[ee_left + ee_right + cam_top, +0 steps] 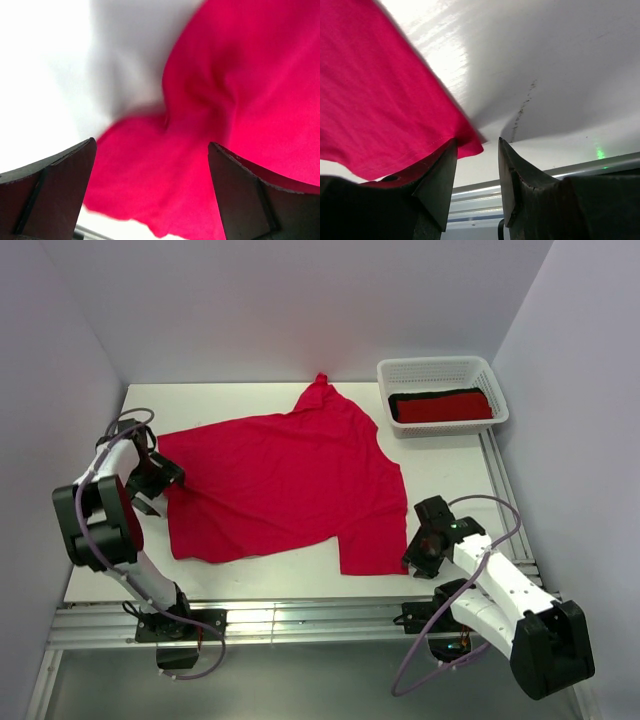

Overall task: Roll the t-shirts
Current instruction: Fold the tshirt

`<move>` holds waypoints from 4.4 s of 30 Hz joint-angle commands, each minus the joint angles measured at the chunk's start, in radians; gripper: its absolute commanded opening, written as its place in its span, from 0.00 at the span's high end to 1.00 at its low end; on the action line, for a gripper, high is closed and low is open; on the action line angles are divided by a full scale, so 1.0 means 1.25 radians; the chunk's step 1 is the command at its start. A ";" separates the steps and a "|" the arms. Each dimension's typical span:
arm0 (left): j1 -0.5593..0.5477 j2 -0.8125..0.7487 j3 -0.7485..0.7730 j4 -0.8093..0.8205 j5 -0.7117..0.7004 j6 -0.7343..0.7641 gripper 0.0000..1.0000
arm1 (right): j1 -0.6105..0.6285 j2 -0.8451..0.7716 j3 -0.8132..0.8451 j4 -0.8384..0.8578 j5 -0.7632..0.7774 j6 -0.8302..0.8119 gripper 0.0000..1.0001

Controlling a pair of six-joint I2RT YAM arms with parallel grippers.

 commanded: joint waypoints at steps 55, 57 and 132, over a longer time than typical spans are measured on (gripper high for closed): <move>-0.044 -0.328 -0.360 -0.055 -0.009 -0.104 0.57 | -0.056 0.289 0.505 0.027 -0.047 0.033 1.00; -0.054 -0.311 -0.359 -0.050 -0.017 -0.112 0.57 | -0.056 0.293 0.509 0.031 -0.048 0.035 1.00; 0.092 -0.360 -0.283 -0.331 0.067 -0.194 1.00 | -0.061 0.383 0.781 -0.142 -0.112 -0.119 1.00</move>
